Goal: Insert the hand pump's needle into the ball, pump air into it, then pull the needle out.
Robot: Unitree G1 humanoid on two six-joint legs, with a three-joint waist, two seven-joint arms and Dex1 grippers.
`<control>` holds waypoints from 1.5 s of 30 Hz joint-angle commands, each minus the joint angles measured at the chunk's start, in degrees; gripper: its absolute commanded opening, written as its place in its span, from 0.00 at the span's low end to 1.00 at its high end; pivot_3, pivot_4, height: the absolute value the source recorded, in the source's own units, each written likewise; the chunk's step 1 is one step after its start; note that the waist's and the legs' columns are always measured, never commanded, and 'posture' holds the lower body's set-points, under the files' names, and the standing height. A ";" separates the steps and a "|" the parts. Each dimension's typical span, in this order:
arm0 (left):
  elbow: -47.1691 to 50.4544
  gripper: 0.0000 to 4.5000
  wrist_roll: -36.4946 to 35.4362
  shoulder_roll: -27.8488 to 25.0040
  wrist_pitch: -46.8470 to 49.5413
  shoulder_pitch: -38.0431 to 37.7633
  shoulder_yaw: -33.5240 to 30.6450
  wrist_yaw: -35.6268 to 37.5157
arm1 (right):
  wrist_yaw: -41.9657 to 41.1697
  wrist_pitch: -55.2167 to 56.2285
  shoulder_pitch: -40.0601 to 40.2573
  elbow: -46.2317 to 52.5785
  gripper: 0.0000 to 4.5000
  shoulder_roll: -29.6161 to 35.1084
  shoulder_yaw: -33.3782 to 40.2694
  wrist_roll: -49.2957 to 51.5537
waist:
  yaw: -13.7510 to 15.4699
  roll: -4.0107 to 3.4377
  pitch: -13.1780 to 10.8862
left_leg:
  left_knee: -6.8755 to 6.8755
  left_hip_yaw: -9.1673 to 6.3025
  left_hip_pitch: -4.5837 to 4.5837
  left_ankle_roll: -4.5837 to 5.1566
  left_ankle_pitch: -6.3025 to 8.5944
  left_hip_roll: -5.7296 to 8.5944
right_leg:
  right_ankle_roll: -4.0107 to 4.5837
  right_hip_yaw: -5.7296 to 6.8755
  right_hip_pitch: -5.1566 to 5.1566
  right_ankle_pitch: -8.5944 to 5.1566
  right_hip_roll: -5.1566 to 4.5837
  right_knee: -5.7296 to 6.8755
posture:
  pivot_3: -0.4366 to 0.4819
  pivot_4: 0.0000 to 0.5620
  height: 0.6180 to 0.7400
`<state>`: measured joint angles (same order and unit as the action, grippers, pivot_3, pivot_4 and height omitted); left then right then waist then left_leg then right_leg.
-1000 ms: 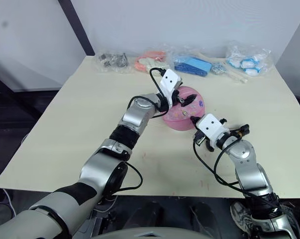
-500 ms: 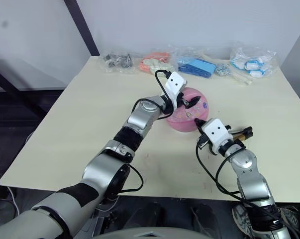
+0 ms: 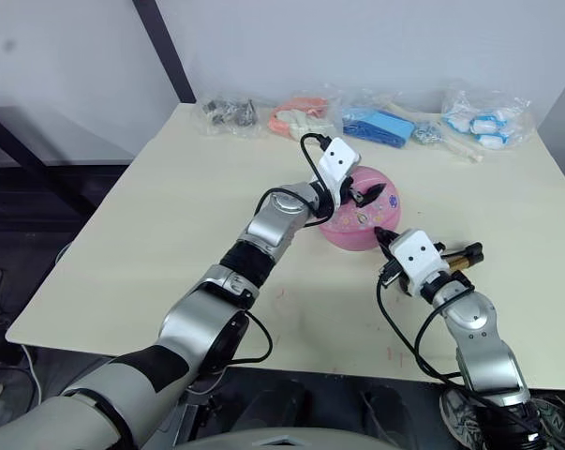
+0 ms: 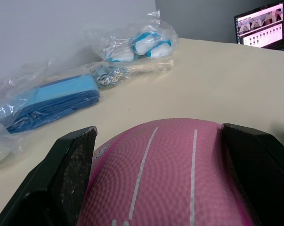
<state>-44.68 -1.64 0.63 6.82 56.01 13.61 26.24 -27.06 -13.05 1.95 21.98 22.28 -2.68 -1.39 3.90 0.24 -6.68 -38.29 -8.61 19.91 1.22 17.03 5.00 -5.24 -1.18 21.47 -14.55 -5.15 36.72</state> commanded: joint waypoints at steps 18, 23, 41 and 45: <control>-14.73 1.00 4.25 -3.07 4.47 -5.77 -1.55 -4.77 | 0.26 3.46 3.47 5.41 0.02 2.72 7.60 6.65 | -4.31 0.47 0.55 | 0.71 0.04 -1.97 0.05 0.49 -0.16 | -0.69 -0.31 -1.76 -0.56 -0.11 -0.05 | 0.48 0.27 1.00; -10.93 1.00 3.42 -3.49 2.68 -6.34 -2.35 -0.84 | 3.23 0.37 -0.24 -0.28 0.02 1.22 10.17 8.44 | -4.28 0.38 0.42 | 0.89 0.10 -2.03 0.05 0.50 -0.17 | -0.48 -0.41 -1.78 -0.68 -0.11 -0.06 | 0.48 0.27 1.00; 4.43 1.00 -2.13 -7.87 1.06 0.39 -5.78 14.86 | 2.45 -5.86 -9.30 -13.12 0.02 1.45 15.08 16.97 | -3.27 0.22 -1.38 | 0.93 -0.03 0.07 -0.25 -0.06 -0.12 | -0.01 -0.35 0.73 -0.07 0.11 -0.01 | 0.48 0.27 1.00; 10.17 1.00 -4.80 -8.92 3.82 1.06 -6.67 18.71 | 2.28 -5.77 -9.05 -12.75 0.02 1.94 15.48 17.41 | -3.20 0.17 -1.49 | 0.85 0.01 1.07 -0.33 -0.13 -0.09 | 0.29 -0.38 1.78 0.13 0.11 0.07 | 0.48 0.27 1.00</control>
<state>-36.28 -5.97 -7.93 9.39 56.87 7.17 43.97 -24.73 -19.70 -6.69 8.13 23.42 10.91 15.43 0.71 0.41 -8.18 -37.45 -8.59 21.08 0.88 16.89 4.92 -4.94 -1.58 23.35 -14.41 -5.04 36.80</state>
